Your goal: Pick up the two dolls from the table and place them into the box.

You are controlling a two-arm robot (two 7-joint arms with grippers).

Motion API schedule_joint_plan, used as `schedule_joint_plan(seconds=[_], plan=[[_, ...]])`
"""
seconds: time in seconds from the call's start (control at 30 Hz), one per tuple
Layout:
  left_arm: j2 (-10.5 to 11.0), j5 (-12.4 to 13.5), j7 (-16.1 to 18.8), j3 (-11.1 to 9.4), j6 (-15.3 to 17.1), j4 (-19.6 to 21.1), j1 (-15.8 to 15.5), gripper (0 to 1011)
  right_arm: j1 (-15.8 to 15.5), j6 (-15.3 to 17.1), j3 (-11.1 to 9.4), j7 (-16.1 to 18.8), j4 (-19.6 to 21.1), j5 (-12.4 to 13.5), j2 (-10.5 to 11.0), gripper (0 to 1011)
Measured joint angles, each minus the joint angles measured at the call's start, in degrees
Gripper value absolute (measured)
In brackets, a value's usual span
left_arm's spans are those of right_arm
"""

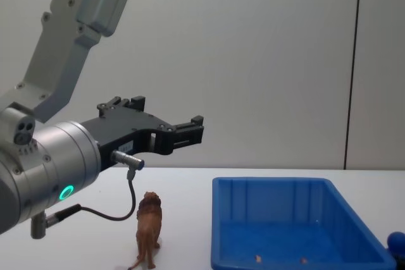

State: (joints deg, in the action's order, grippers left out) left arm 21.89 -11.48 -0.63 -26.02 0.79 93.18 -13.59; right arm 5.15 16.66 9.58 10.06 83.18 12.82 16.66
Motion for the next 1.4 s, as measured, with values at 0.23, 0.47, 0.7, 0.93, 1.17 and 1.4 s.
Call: schedule_joint_plan(seconds=[0.23, 0.47, 0.7, 0.93, 1.17, 1.4], plan=[[0.00, 0.00, 0.00, 0.00, 0.00, 0.00, 0.00, 1001, 0.10, -0.81, -0.17, -0.08, -0.23, 1.05, -0.15, 457], [0.00, 0.00, 0.00, 0.00, 0.00, 0.00, 0.00, 1001, -0.20, -3.04, -0.46, -0.14, 1.08, 2.16, -0.14, 417], [0.00, 0.00, 0.00, 0.00, 0.00, 0.00, 0.00, 1002, -0.54, -5.45, -0.74, 0.09, 3.64, 3.16, -0.02, 372], [0.00, 0.00, 0.00, 0.00, 0.00, 0.00, 0.00, 1002, -0.56, -7.18, -0.72, 1.50, 7.31, 3.83, -0.10, 322], [0.00, 0.00, 0.00, 0.00, 0.00, 0.00, 0.00, 1001, 0.20, -7.36, 0.47, 4.26, 10.20, 2.89, -0.97, 279], [0.00, 0.00, 0.00, 0.00, 0.00, 0.00, 0.00, 1002, 1.50, -5.81, 2.27, 6.32, 10.49, -0.23, -2.40, 428]])
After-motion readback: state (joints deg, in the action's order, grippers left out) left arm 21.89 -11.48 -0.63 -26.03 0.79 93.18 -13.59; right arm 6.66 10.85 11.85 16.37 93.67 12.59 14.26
